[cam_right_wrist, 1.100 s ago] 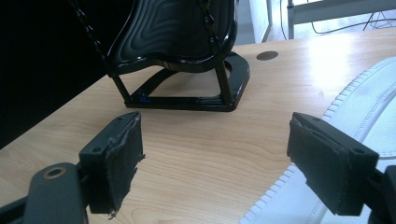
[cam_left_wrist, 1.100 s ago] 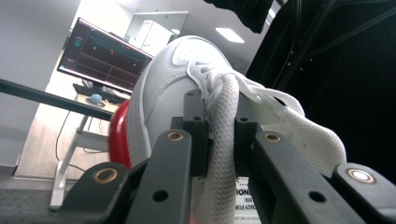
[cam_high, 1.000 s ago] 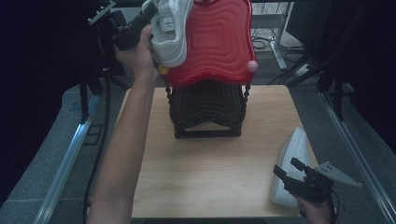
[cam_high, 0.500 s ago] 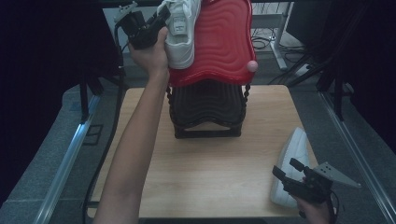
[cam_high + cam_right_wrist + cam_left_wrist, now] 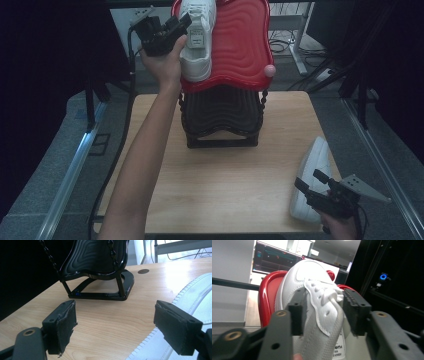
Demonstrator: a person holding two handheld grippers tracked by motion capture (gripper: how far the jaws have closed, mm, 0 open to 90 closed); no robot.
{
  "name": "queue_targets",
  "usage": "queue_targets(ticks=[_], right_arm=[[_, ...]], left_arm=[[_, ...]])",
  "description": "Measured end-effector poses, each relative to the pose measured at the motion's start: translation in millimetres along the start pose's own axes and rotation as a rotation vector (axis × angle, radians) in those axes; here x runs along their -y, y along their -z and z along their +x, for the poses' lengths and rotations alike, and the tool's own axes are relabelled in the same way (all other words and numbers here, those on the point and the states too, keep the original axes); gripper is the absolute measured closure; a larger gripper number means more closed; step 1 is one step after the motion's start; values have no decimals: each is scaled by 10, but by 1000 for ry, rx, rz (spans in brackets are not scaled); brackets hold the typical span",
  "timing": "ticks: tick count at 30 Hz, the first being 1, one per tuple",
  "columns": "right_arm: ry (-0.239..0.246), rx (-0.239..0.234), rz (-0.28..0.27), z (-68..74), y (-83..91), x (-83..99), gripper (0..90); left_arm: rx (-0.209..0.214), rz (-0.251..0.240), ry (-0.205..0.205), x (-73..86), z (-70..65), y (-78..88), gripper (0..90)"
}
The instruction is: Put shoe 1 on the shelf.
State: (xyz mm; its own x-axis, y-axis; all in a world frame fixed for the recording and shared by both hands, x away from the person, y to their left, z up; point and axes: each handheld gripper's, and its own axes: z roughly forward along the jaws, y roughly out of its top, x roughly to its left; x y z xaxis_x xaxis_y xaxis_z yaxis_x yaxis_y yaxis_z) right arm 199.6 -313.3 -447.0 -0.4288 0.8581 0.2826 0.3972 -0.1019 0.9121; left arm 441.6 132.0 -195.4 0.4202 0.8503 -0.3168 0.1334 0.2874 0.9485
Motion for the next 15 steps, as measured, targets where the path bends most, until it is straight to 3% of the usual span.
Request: queue_targets(ticks=[4,10,13,15], right_arm=[[9,-2,3,7,-11,3,187],[2,7,10,-22,-18,18,187],[2,12,12,-32,-15,19,187],[0,13,10,-36,-14,19,187]], left_arm=[[17,-1,-21,-69,4,118,490],[94,8,-27,-160,42,378,448],[126,12,-30,-160,89,545,435],[133,15,-54,-124,112,670,438]])
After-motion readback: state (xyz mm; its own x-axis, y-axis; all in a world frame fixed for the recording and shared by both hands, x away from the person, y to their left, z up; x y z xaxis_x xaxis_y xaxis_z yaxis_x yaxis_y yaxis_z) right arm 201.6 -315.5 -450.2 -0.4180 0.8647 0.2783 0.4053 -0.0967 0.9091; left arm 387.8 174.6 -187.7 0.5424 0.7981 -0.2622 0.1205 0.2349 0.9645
